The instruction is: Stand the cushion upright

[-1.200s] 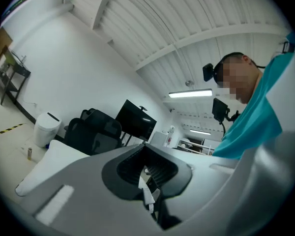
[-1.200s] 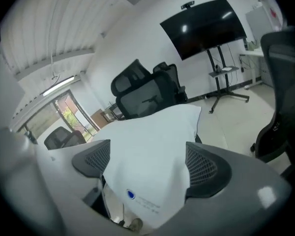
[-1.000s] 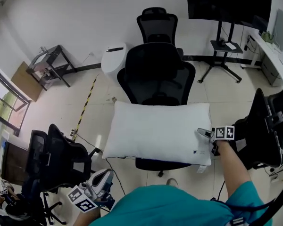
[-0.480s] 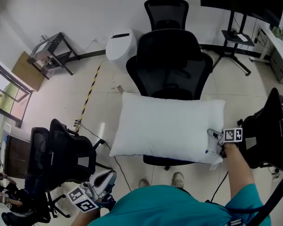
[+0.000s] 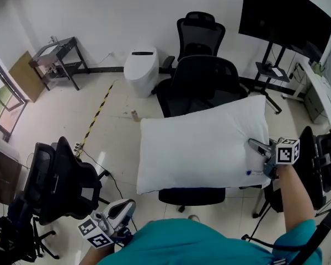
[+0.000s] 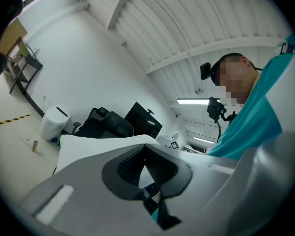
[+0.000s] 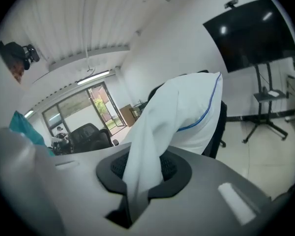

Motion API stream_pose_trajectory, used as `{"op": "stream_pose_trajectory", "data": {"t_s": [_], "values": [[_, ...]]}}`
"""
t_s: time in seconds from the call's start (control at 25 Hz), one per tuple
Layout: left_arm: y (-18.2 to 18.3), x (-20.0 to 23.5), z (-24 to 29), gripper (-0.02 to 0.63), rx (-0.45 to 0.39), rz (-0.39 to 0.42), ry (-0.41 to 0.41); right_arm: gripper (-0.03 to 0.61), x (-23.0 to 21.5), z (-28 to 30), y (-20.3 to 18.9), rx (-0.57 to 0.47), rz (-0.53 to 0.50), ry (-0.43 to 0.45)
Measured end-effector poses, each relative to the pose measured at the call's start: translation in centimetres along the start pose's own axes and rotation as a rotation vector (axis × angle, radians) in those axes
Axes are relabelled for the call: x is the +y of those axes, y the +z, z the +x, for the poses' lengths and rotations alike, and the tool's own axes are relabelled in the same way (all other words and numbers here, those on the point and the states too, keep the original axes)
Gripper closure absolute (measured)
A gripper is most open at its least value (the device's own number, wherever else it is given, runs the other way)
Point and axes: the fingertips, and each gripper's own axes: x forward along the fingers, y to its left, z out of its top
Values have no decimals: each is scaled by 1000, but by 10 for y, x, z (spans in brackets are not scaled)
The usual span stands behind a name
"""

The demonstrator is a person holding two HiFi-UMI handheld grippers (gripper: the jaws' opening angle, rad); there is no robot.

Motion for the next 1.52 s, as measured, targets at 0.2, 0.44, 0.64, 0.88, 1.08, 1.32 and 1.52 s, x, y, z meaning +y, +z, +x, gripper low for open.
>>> {"op": "stream_pose_trajectory", "data": {"t_s": [0.2, 0.44, 0.64, 0.88, 1.08, 1.32, 1.52], "values": [[17, -4, -14, 603, -65, 20, -5, 534, 72, -11, 119, 47, -279, 26], [30, -2, -32, 602, -135, 30, 20, 528, 118, 14, 211, 234, -659, 22], [27, 3, -50, 602, -162, 19, 82, 495, 109, 58, 223, 463, -930, 25], [15, 4, -68, 601, -137, 10, 171, 462, 38, 143, 122, 641, -974, 87], [6, 5, -77, 602, -110, -9, 246, 302, -101, 219, -19, 768, -881, -466], [17, 8, -83, 601, -118, 14, 230, 247, -68, 209, 58, 382, -756, -493], [39, 13, -82, 601, -111, 39, 114, 304, 35, 118, 85, 100, -571, -258]]}}
